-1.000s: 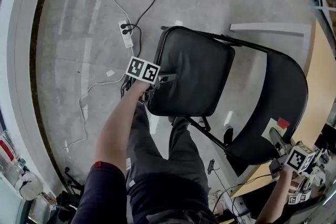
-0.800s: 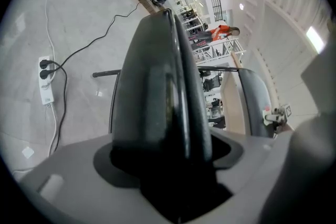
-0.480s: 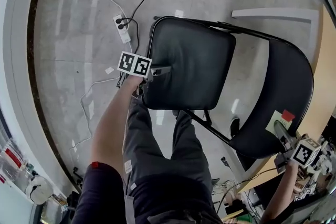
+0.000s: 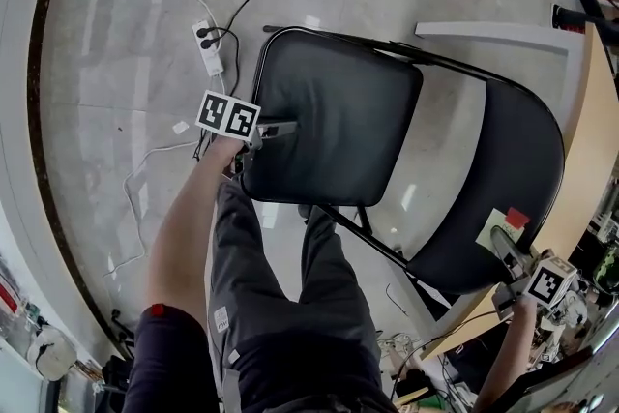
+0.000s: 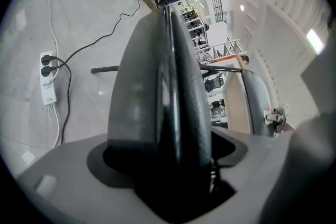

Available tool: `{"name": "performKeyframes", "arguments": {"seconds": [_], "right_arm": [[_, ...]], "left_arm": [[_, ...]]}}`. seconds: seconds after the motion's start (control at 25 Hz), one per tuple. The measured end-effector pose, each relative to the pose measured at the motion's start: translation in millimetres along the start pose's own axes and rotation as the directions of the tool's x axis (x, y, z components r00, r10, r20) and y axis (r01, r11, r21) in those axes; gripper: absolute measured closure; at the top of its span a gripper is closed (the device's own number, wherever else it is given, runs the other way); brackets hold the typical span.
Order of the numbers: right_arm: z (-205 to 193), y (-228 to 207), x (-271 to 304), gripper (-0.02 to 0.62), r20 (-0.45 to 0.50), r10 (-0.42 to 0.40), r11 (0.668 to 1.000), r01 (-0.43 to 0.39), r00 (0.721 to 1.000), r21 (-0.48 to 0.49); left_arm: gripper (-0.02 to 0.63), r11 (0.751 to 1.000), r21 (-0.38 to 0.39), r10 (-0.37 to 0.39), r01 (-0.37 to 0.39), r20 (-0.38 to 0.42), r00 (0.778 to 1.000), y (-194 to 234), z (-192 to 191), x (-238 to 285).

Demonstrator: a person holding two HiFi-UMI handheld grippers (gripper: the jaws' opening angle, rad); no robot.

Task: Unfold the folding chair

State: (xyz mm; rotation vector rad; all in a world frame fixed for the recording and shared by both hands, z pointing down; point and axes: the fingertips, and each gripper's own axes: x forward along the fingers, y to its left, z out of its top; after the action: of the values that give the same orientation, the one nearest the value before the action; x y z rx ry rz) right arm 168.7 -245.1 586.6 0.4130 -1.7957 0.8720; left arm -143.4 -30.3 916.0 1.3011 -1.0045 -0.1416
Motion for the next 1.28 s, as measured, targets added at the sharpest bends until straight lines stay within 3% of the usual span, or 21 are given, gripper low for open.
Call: {"name": "performKeyframes", "arguments": {"seconds": [0.6,0.88,1.08,1.28], "right_arm": [[2,9,4,0.502,0.007,0.023,1.000,-0.023,1.000,-0.001],[2,7,9,0.494,0.002,0.014,1.000,-0.014,1.000,0.022],[1,7,8,0.488,0.004,0.025,0.998,-0.025,1.000,0.053],[2,0,7,0.457,0.011,0.007,0.998,-0.008,1.000,0.062]], "left_arm": [[0.166,1.000,0.021,0.002,-0.001,-0.013,1.000,12,10,3],[0.147,1.000,-0.006,0.017,-0.018,-0.031,0.999,16,7,-7],[0.110,0.999,-0.055,0.000,-0.002,-0.044,0.999,12,4,-27],[0.109,0.997,-0.045,0.067,-0.069,-0.042,0.997,5,-3,-71]]}}
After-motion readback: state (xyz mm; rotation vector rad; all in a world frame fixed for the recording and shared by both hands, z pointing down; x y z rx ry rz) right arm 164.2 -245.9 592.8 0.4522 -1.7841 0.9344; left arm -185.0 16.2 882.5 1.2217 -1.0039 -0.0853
